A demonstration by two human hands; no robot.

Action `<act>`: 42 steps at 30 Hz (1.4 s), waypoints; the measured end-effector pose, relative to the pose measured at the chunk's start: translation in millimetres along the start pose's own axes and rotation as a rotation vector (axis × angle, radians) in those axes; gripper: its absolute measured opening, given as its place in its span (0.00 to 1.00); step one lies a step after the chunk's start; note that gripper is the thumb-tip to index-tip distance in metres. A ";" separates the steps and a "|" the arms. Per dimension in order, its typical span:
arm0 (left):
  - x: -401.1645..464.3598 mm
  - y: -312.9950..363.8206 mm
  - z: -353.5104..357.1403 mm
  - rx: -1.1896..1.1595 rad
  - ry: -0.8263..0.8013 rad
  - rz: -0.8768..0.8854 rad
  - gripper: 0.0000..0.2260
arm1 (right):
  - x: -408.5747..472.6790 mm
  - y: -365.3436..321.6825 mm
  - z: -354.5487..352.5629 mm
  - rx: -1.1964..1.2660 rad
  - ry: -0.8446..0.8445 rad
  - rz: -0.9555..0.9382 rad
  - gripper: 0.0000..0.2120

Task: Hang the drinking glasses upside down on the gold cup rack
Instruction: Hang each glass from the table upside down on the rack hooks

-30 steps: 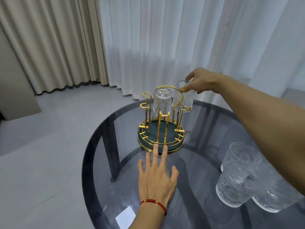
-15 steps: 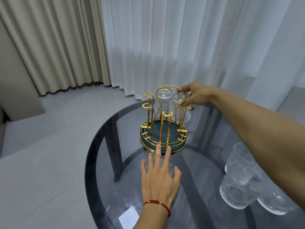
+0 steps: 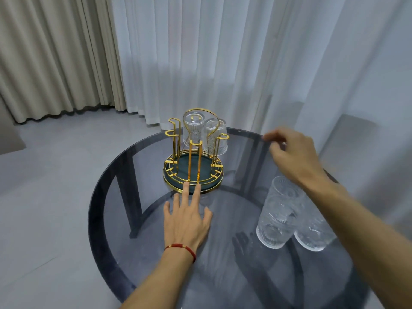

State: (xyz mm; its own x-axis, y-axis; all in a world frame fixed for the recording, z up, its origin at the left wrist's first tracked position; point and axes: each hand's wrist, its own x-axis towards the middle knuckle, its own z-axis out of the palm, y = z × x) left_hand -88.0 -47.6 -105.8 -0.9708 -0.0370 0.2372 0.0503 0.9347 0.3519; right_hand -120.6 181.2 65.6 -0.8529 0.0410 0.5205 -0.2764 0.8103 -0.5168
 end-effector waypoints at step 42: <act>-34.9 46.0 -66.6 -1.584 -0.364 -0.120 0.27 | -147.8 -16.3 47.6 0.952 -0.334 0.537 0.21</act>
State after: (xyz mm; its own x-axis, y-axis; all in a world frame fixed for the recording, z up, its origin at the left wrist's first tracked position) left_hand -36.2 -26.9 -37.5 -0.9762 0.2168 0.0079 -0.0710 -0.3537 0.9326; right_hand -11.1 134.2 -35.3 -0.9981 -0.0249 -0.0563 0.0573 -0.0428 -0.9974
